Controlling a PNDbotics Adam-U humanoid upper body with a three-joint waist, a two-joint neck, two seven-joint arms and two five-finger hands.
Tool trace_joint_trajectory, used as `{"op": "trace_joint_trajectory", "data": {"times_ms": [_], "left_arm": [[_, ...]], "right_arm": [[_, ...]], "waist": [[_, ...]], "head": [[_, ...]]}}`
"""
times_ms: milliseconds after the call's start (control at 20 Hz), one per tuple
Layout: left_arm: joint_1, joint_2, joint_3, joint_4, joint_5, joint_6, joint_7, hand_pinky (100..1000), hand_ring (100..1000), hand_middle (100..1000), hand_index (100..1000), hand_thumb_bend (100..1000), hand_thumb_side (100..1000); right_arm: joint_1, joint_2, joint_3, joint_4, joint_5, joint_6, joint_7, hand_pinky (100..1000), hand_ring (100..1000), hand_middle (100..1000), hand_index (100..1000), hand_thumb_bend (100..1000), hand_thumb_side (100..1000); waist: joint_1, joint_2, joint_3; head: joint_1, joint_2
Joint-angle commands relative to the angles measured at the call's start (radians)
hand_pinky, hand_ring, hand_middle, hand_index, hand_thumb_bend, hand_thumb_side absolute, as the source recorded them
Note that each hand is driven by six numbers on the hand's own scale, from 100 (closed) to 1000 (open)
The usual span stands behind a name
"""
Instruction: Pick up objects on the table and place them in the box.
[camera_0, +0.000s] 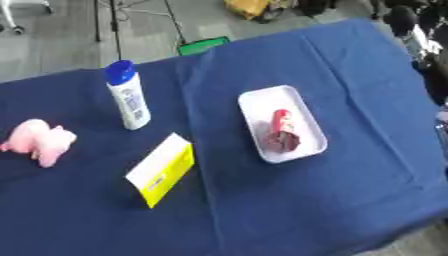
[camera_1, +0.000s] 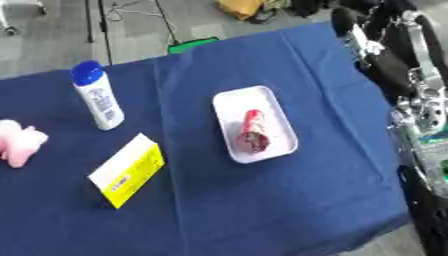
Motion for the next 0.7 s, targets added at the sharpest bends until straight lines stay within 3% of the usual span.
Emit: {"op": "trace_joint_trajectory", "data": {"times_ms": [50, 300, 700], "left_arm": [[0.059, 0.04, 0.044, -0.027, 0.039, -0.009, 0.021, 580, 731, 830, 849, 500, 918], [0.167, 0.004, 0.092, -0.037, 0.055, -0.031, 0.03, 565, 716, 816, 843, 518, 907], [0.225, -0.1, 0.124, -0.03, 0.058, -0.055, 0.046, 553, 706, 805, 837, 523, 897]], "right_arm": [[-0.005, -0.033, -0.016, -0.01, 0.012, 0.001, -0.008, 834, 845, 871, 850, 485, 477], [0.0, -0.034, -0.018, -0.013, 0.017, 0.0, -0.008, 834, 846, 873, 850, 489, 477], [-0.005, -0.034, -0.008, -0.014, 0.017, 0.001, 0.004, 834, 846, 873, 849, 490, 476]], "waist": [[0.005, -0.023, 0.015], [0.005, -0.011, 0.053], [0.004, 0.001, 0.081]], "head": [[0.016, 0.024], [0.03, 0.047], [0.034, 0.065]]}}
